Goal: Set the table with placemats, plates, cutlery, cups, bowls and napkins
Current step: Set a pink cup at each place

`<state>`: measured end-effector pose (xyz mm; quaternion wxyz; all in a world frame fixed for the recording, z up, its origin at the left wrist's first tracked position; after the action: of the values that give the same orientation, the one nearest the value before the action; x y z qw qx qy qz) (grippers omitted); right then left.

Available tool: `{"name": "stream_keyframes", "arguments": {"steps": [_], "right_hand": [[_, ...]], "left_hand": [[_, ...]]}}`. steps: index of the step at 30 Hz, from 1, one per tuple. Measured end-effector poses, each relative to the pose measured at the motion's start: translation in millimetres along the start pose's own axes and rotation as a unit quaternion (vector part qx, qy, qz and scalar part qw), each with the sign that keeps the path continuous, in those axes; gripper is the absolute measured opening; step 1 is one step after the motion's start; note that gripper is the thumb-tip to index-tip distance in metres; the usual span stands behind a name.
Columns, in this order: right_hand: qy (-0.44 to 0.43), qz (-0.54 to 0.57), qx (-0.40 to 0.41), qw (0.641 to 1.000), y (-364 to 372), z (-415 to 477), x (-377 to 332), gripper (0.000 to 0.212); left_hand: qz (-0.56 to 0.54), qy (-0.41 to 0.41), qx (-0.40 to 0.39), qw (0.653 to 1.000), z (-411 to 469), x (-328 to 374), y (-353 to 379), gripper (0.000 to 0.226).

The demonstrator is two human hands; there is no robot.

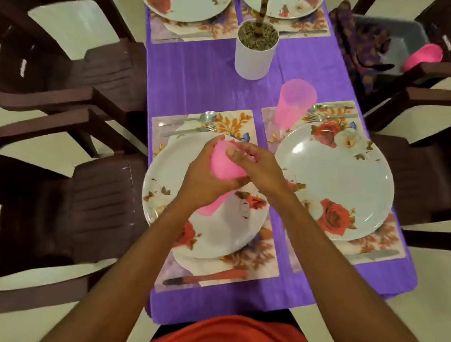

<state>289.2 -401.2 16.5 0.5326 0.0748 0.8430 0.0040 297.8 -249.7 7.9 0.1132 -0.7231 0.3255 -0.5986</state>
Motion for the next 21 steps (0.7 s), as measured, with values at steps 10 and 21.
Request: {"name": "stream_keyframes", "arguments": {"steps": [10, 21], "right_hand": [[0.023, 0.065, 0.068, 0.995, 47.6, 17.0, -33.9, 0.025], [0.002, -0.024, 0.031, 0.999, 63.9, 51.1, -56.9, 0.062]], "left_hand": [[0.03, 0.028, -0.009, 0.999, 10.9, -34.1, -55.1, 0.085], [-0.025, 0.055, -0.028, 0.998, 33.7, -34.5, -77.0, 0.104]]}}
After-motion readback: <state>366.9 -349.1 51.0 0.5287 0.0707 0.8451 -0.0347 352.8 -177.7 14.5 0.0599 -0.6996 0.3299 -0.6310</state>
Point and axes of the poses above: each hand's wrist, its own z-axis towards the middle knuckle, its own y-axis out of the palm, x = y × z, the point moved 1 cm from there along z, towards the middle knuckle, and after that the axes turned 15 degrees about z, right-handed, at the moved point
